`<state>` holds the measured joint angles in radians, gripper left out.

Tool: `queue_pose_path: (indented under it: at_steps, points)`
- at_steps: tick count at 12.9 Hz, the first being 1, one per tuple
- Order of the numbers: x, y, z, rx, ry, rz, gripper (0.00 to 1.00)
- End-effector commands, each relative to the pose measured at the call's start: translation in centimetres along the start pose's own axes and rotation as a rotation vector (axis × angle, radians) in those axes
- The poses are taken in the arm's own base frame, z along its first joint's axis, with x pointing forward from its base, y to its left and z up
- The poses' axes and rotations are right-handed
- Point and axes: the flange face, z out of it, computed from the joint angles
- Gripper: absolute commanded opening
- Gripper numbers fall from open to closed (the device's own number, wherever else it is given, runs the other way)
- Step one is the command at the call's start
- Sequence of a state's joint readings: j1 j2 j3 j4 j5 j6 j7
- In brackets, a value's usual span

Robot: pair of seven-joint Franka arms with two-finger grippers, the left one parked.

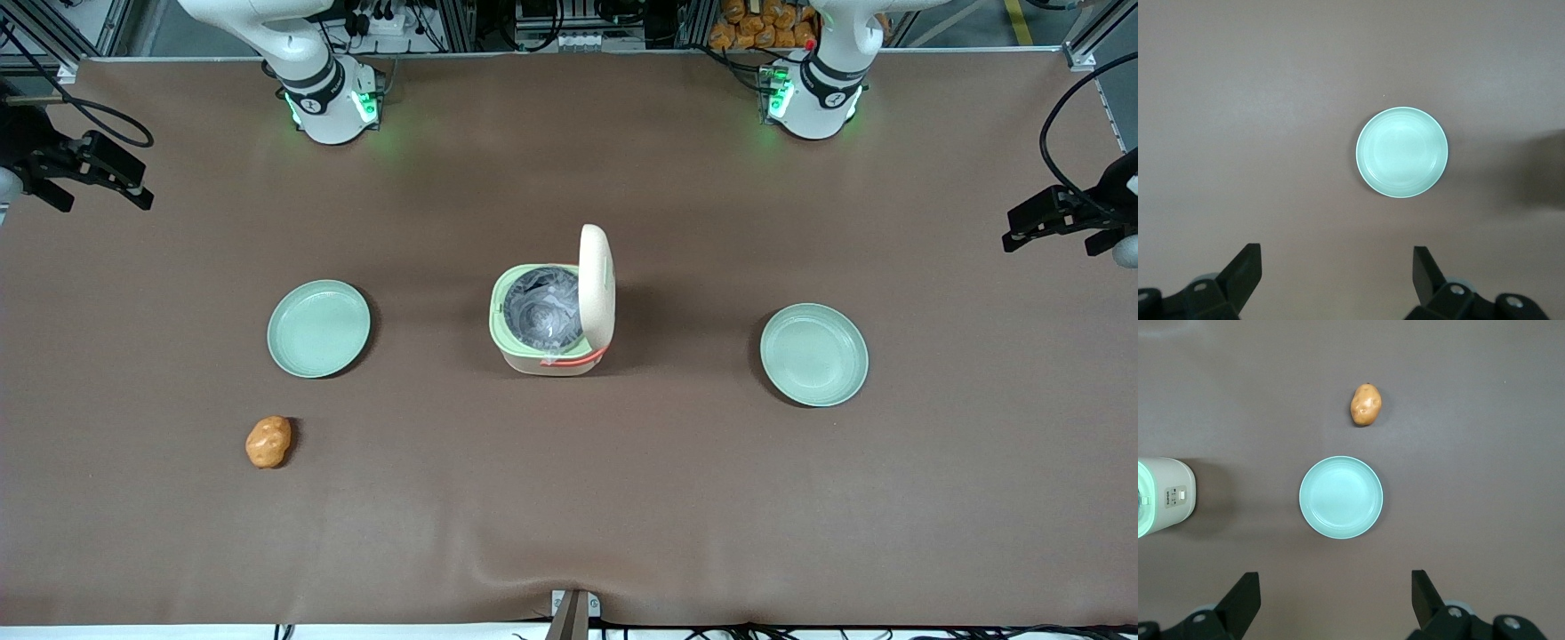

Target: Press rice cooker button with right arm

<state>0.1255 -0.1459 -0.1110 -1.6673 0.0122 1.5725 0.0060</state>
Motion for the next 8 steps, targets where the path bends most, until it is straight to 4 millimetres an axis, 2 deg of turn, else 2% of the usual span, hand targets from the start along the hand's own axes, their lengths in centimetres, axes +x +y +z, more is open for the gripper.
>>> queue_pose_path:
  at_steps: [1, 8]
  points:
    - [0.61, 0.42, -0.37, -0.023, 0.006, -0.022, 1.0]
    - [0.71, 0.73, -0.1, -0.024, -0.002, -0.034, 1.0]
